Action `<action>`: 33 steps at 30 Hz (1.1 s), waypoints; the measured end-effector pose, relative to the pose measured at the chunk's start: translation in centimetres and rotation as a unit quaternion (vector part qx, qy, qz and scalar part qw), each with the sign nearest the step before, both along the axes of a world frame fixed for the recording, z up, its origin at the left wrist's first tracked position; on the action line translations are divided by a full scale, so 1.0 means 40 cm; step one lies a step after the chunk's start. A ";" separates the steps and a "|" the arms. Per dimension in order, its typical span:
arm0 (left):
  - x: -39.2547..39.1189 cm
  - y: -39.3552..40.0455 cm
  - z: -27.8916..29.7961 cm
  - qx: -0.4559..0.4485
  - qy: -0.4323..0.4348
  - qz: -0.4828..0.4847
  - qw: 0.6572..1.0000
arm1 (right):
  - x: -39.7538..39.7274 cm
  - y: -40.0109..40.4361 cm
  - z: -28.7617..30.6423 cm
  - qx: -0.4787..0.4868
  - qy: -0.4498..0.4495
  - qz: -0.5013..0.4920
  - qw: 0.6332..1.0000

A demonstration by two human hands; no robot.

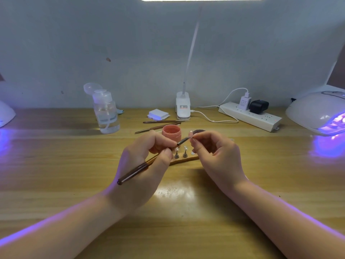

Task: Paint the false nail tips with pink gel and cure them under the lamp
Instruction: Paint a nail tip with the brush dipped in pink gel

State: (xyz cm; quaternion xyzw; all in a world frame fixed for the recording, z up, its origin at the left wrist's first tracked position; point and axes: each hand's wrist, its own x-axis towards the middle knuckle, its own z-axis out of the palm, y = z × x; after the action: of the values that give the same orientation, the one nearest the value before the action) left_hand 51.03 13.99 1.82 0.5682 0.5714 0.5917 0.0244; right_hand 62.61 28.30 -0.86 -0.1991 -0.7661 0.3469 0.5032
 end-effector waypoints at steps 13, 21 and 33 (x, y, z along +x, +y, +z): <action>-0.001 0.006 -0.001 -0.004 -0.036 0.019 0.999 | 0.000 0.000 -0.001 0.009 -0.001 0.008 1.000; 0.002 0.001 0.000 0.008 -0.026 0.008 1.000 | 0.001 -0.002 0.002 -0.003 -0.008 0.015 1.000; 0.005 0.008 0.001 -0.014 -0.018 0.014 1.000 | 0.003 -0.004 0.004 0.003 -0.011 0.012 1.000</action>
State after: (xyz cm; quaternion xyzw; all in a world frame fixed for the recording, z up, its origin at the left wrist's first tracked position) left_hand 51.23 14.33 1.86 0.5489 0.5869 0.5942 0.0342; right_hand 62.71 28.12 -0.71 -0.1918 -0.7752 0.3483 0.4910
